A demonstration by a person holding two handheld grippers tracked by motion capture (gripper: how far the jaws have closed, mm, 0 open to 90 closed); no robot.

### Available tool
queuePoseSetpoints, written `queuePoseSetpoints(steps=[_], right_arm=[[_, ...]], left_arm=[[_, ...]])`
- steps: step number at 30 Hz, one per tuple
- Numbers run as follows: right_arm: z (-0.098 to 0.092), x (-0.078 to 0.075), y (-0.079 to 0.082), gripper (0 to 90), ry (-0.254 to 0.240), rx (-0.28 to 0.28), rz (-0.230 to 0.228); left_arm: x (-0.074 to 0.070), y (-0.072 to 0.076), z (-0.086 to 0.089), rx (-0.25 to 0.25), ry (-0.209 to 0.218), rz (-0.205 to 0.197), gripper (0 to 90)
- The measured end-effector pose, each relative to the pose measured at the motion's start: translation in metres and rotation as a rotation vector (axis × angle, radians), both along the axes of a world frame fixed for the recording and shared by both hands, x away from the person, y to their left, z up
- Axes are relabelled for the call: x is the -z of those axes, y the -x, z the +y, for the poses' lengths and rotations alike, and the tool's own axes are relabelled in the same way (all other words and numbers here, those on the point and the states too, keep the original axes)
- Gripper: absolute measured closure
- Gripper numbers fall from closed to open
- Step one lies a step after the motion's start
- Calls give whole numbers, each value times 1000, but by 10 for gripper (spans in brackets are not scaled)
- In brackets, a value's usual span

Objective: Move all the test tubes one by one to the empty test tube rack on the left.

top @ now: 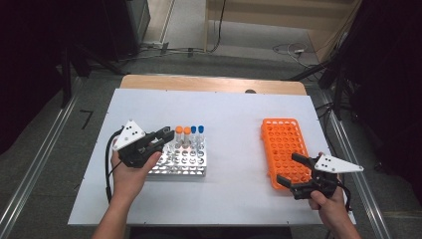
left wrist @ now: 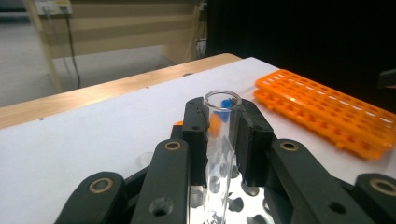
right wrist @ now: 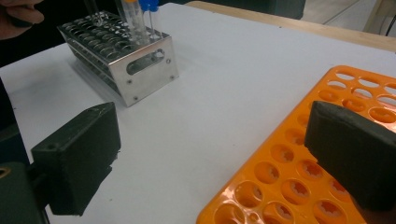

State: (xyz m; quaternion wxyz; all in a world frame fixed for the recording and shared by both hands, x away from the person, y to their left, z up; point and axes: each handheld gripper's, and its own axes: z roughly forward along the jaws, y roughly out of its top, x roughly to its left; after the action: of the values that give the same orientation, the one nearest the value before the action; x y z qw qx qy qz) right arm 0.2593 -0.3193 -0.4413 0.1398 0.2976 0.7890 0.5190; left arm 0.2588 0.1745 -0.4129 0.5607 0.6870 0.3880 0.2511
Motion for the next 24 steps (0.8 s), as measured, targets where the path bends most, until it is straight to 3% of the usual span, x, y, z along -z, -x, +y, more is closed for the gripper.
queuePoseSetpoints(steps=[16, 24], right_arm=[[-11, 4, -6, 23, -19, 15, 6], [-11, 5, -6, 23, -22, 18, 8]], left_arm=[[7, -24, 17, -152, -1, -9, 770], [18, -32, 14, -169, -12, 26, 770]])
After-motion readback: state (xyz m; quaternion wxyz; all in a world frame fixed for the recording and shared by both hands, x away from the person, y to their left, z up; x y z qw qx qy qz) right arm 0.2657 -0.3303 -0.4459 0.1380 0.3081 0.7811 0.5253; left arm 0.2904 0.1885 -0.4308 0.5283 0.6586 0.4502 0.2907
